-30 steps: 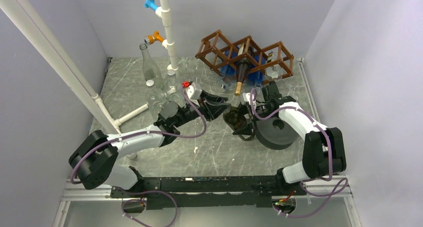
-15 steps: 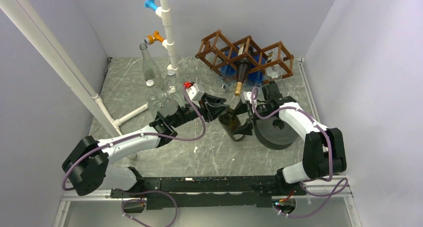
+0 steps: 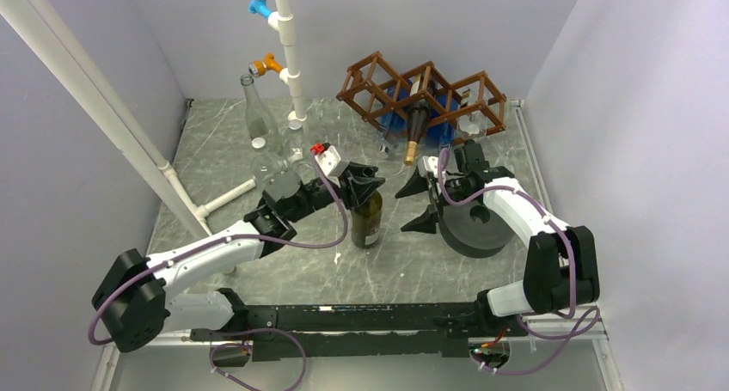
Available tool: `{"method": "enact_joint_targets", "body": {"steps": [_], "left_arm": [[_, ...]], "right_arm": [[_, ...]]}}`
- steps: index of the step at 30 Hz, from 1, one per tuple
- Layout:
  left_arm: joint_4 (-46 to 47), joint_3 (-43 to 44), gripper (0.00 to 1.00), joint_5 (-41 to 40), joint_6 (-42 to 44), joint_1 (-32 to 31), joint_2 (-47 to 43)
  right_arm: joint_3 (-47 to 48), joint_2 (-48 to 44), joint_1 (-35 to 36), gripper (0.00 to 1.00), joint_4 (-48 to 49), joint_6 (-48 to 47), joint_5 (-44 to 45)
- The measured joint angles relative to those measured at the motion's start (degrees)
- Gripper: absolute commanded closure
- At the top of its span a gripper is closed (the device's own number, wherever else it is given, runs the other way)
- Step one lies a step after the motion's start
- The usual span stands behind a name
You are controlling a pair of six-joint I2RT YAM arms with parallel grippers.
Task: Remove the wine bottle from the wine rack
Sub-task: Place the wine bottle at the center of the board.
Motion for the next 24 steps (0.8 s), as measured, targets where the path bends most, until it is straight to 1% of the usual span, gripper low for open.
{"method": "enact_joint_targets", "body": {"steps": [5, 9, 17, 24], "left_arm": [[-3.93, 0.37, 1.0, -2.32, 4.28, 0.94, -3.1], [-5.99, 0.52, 1.0, -4.52, 6.75, 3.1, -4.2], [-9.49, 3.21, 1.0, -7.78, 10.23, 8.26, -4.07], [-9.84, 6.67, 1.0, -9.94, 12.26, 11.52, -2.27]], "right_arm": [[0.0, -0.83, -0.83, 0.02, -0.07, -0.02, -0.37], [0.0, -0.96, -1.27, 0.02, -0.15, -0.04, -0.52], [0.0, -0.96, -1.7, 0.02, -0.31, -0.13, -0.55], [0.0, -0.96, -1.75, 0.02, -0.42, -0.55, -0.52]]}}
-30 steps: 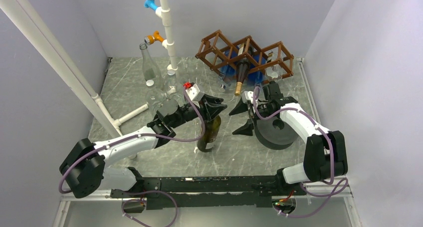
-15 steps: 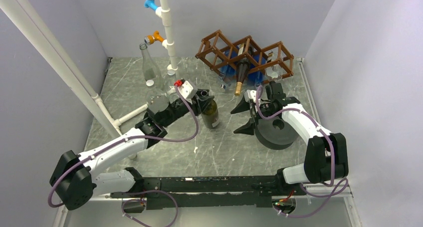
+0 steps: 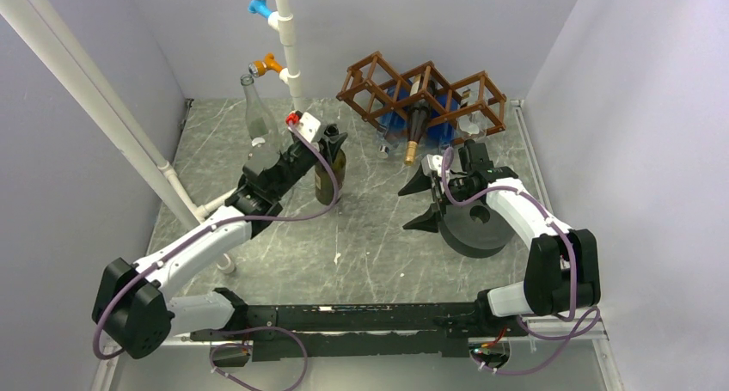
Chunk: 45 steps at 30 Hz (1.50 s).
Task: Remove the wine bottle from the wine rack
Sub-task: Place the wine bottle at the center of the board.
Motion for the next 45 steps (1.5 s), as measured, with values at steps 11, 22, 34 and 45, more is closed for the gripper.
{"method": "enact_joint_targets", "body": {"steps": [11, 22, 34, 45], "left_arm": [[0.09, 8.11, 1.0, -1.16, 2.12, 2.84, 9.11], [0.5, 15.41, 1.0, -2.08, 2.01, 5.03, 19.54], [1.9, 21.18, 1.0, -3.37, 0.61, 7.02, 26.91], [4.26, 23.98, 1.0, -8.09, 0.59, 7.61, 31.78]], "right_arm": [[0.0, 0.0, -0.07, 0.02, -0.15, -0.44, 0.0], [0.0, 0.0, -0.22, 0.02, -1.29, -1.09, 0.0], [0.0, 0.0, -0.33, 0.02, -2.36, -2.05, 0.0], [0.02, 0.04, -0.42, 0.02, -3.08, -2.78, 0.02]]}}
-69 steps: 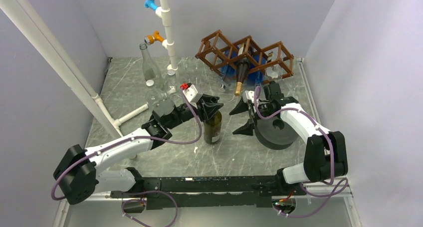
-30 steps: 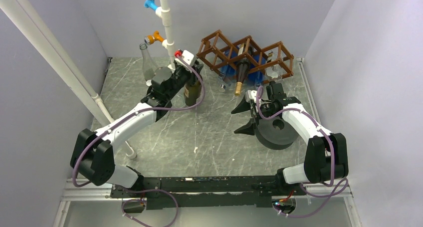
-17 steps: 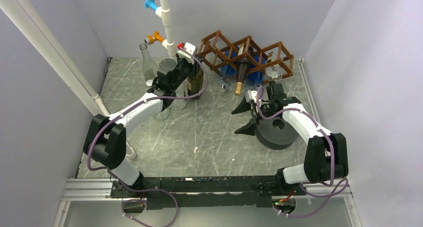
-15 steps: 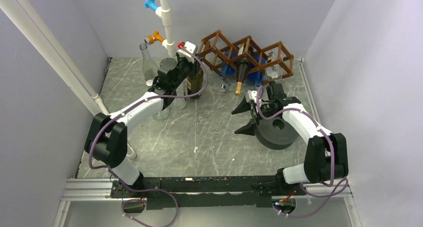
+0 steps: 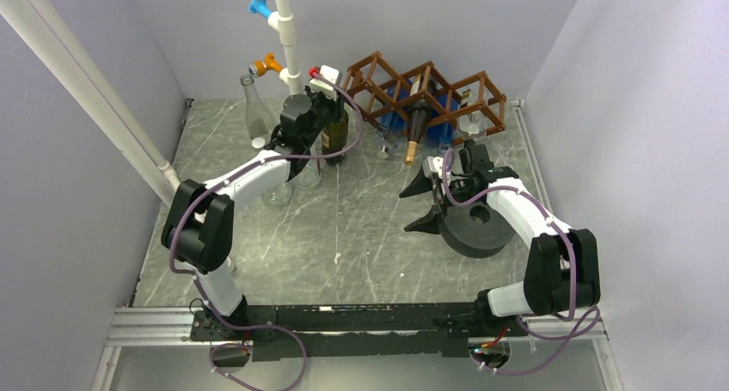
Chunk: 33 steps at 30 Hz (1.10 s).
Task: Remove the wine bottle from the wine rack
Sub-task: Place the wine bottle at the center of the board.
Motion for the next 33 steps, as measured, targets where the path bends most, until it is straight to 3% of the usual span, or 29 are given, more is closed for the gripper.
{"method": "enact_joint_targets", "body": {"steps": [33], "left_arm": [[3.76, 1.29, 1.0, -5.14, -1.29, 1.77, 3.15]], "right_arm": [[0.0, 1.09, -0.04, 0.02, -0.44, -0.61, 0.2]]}}
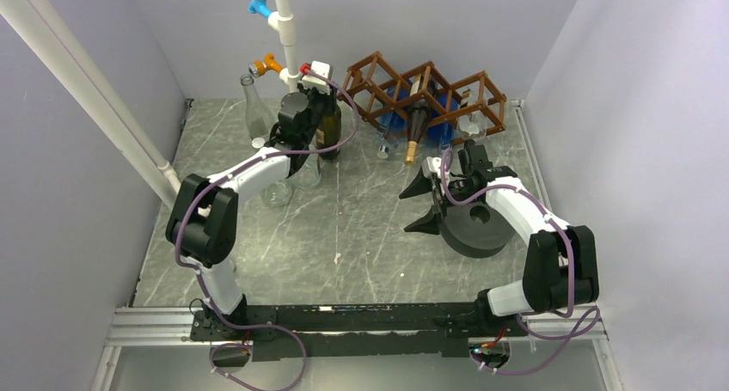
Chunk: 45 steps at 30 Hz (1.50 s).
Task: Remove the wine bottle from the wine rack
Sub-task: Place the wine bottle at the center of the board.
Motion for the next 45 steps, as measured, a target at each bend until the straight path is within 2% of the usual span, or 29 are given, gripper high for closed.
{"method": "enact_joint_targets", "body": {"steps": [22, 27, 35, 45], "left_arm": [[1.14, -1.29, 1.0, 0.09, -2.03, 0.7, 0.0], [1.09, -1.77, 0.85, 0.02, -1.92, 0.72, -0.02], [1.6, -2.89, 0.54, -0.42, -1.95, 0.74, -0.68], [3.5, -3.48, 0.27, -0.68, -2.05, 0.74, -5.35]], "right_arm": [[0.0, 0.02, -0.04, 0.01, 0.0, -0.11, 0.02], [0.0, 0.02, -0.04, 0.02, 0.0, -0.11, 0.02], [0.0, 0.07, -0.04, 0.02, 0.0, -0.17, 0.04], [0.11, 0.07, -0.09, 0.02, -0.2, -0.28, 0.09]]}}
